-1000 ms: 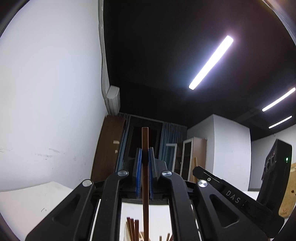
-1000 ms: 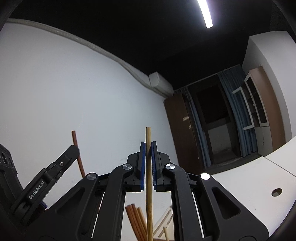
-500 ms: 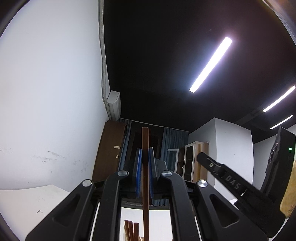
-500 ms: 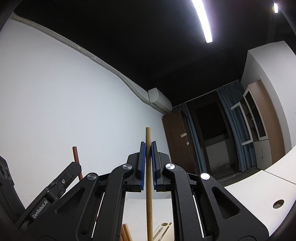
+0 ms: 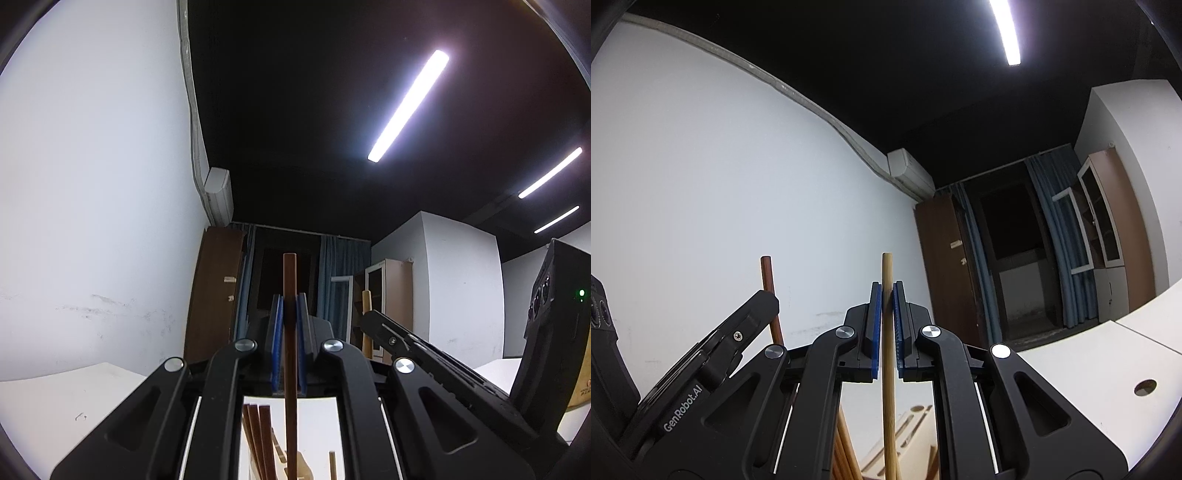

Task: Organize utensils
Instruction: 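Lower the light wooden chopstick into the cream holder, then open the right tool to release the chopstick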

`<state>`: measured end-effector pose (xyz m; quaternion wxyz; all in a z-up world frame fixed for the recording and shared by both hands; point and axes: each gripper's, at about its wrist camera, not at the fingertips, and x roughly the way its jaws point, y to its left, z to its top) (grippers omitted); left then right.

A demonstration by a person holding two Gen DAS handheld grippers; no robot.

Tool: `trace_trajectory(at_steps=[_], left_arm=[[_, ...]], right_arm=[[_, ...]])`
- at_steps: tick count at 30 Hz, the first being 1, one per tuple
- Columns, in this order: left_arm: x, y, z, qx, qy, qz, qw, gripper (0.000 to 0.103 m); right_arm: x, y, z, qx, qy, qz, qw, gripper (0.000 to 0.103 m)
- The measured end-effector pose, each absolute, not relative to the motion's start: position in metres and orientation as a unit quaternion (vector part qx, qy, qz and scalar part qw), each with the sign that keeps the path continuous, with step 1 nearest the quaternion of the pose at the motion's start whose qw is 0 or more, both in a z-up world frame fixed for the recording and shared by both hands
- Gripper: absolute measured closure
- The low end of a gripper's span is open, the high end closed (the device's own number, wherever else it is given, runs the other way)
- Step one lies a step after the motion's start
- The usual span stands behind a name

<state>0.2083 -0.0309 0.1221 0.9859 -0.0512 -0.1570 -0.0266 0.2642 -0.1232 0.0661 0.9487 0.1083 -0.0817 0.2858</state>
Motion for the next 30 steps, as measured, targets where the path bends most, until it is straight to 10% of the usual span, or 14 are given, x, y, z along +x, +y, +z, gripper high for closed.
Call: trace_trajectory(at_steps=[30], left_arm=[[0.189,-0.001,0.124,-0.071,-0.054,-0.031,0.996,0.082]], right_arm=[[0.224,-0.151,0.048,0.060,0.008,0.274,0.960,0.078]])
